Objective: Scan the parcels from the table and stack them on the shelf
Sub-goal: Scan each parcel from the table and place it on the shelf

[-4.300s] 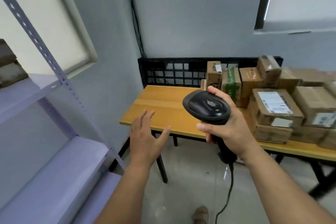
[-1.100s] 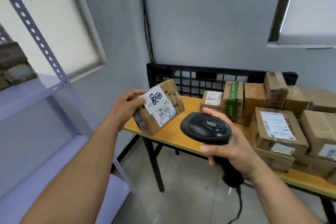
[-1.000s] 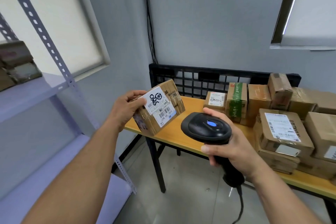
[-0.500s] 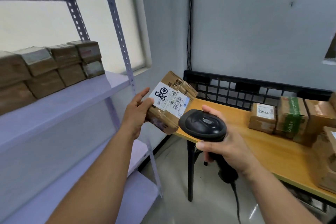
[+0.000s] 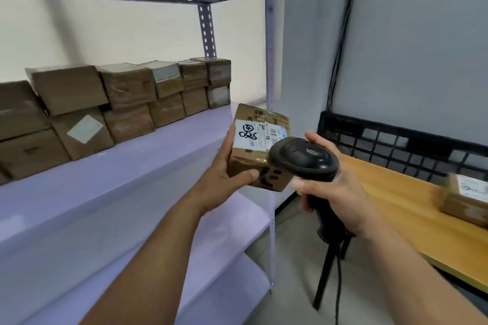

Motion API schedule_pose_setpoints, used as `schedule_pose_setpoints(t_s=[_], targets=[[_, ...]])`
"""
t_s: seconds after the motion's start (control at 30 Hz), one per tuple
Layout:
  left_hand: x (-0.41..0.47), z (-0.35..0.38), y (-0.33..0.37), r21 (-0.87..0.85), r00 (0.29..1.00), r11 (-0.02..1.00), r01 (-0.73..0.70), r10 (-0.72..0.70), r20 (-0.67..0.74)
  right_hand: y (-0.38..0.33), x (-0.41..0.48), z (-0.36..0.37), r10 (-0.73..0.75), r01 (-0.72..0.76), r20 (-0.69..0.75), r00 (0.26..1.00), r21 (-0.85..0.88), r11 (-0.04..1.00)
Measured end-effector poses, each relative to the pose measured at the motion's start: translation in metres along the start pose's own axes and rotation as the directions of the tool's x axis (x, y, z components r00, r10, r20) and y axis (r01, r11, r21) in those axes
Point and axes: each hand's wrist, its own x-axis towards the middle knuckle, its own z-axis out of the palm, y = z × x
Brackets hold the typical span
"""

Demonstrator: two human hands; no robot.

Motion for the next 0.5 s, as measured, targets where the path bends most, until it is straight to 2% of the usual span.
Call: schedule_pose_setpoints(t_s=[0.07,0.23,0.5], targets=[[-0.008,-0.021,-0.001,0.067,1.000,0.998,-0.003,0.004,-0.019,0.002,0.007,0.017,-0.004,0.005,0.026,1.000,-0.014,1.000],[-0.027,-0.059,-0.005,0.104,0.978,0.994,-0.027,0.048,-0.202,-0.001,0.021,0.059,0.003,-0.002,0.096,0.995,-0.010,1.000],[-0.075,-0.106,0.001,0.148,0.887,0.989,0.002,0.066,-0.456,-0.007,0.035,0.097,-0.061,0.052,0.258,0.964,0.040,0.998]])
